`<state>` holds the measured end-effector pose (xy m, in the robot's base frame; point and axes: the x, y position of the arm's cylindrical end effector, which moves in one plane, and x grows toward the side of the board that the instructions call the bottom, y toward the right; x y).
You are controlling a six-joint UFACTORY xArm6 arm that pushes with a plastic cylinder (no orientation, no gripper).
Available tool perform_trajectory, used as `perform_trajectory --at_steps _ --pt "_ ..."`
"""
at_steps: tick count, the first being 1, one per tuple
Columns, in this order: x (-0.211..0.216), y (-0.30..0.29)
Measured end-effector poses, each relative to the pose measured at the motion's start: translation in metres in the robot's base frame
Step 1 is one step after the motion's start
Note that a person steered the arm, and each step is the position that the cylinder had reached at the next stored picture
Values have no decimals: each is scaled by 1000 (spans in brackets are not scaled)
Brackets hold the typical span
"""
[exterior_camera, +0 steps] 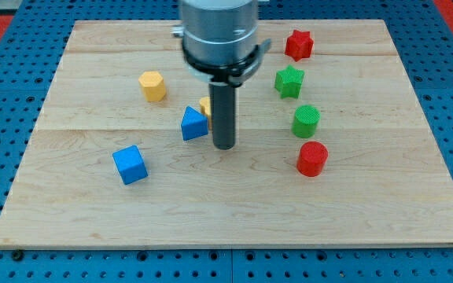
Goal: Move the yellow heart to the right of the yellow hexagon
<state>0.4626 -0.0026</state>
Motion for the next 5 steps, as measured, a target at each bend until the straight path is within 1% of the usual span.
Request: perform_trajectory --at_steps 1,2,4,5 --pt "-37 -29" --pt "-58 -105" --pt "-56 2" --pt "-89 -35"
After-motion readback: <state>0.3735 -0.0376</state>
